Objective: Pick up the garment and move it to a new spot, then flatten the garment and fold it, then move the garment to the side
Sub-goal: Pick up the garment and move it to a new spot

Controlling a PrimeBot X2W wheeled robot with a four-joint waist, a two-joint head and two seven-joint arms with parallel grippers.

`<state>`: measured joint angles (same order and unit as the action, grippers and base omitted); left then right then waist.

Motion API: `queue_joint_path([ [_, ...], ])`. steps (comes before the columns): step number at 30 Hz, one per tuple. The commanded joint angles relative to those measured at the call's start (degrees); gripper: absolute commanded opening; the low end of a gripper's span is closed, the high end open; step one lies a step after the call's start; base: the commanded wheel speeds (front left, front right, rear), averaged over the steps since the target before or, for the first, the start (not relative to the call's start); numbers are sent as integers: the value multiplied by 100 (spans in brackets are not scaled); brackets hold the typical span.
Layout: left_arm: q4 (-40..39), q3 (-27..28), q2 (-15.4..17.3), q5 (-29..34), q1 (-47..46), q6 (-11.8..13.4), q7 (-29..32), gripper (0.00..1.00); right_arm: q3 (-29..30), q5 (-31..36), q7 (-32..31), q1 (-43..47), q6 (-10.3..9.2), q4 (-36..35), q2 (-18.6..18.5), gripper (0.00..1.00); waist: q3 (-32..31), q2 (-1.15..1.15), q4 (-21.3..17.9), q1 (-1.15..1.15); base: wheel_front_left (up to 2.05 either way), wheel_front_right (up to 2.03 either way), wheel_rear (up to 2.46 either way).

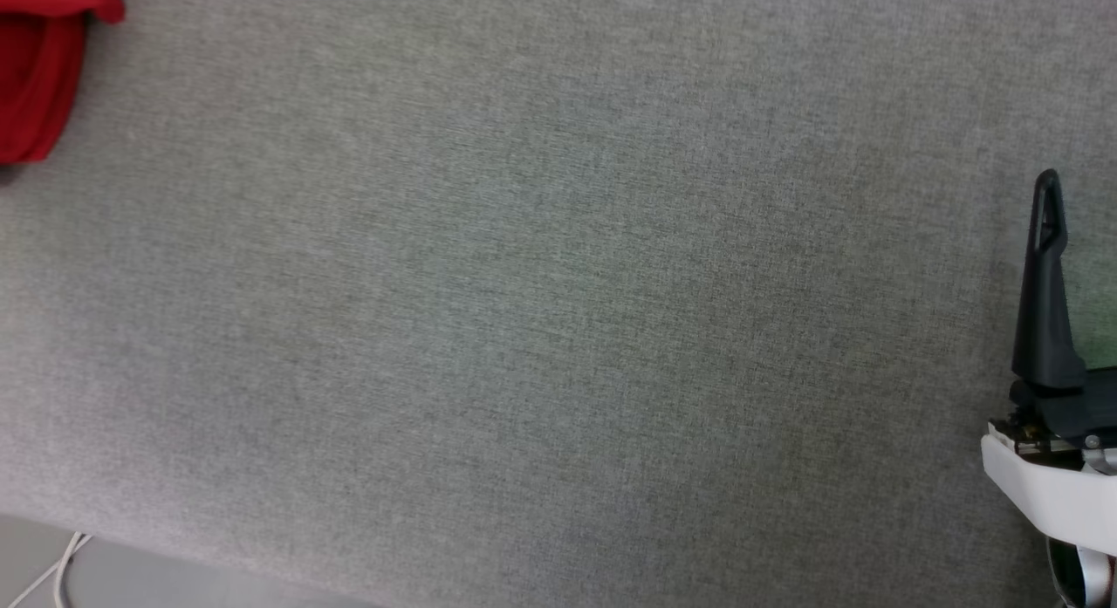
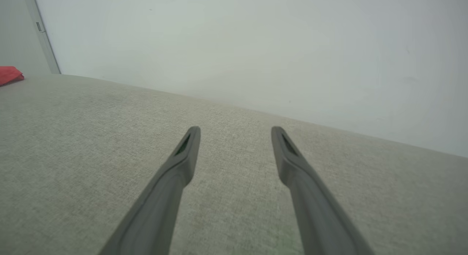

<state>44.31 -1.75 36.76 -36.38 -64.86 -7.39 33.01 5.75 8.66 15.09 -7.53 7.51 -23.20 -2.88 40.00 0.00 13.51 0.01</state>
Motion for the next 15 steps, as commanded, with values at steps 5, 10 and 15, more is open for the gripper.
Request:
queue_joint_path([
  [5, -55, -442, 227, -921, 403, 0, 1118, 100, 38, 57, 12, -60, -4, -148, -73, 100, 351, 0, -76, -1, 0, 0, 0],
  [10, 33, -764, 121, -1149, 631, 0, 1277, 100, -14, 87, 12, -107, -4, -158, -82, 100, 443, 0, -82, -1, 0, 0, 0],
  [15, 55, -1018, 143, -1254, 684, -1, 1173, 0, -60, 89, 12, -117, -4, -122, -79, 100, 380, 0, -83, -1, 0, 0, 0],
])
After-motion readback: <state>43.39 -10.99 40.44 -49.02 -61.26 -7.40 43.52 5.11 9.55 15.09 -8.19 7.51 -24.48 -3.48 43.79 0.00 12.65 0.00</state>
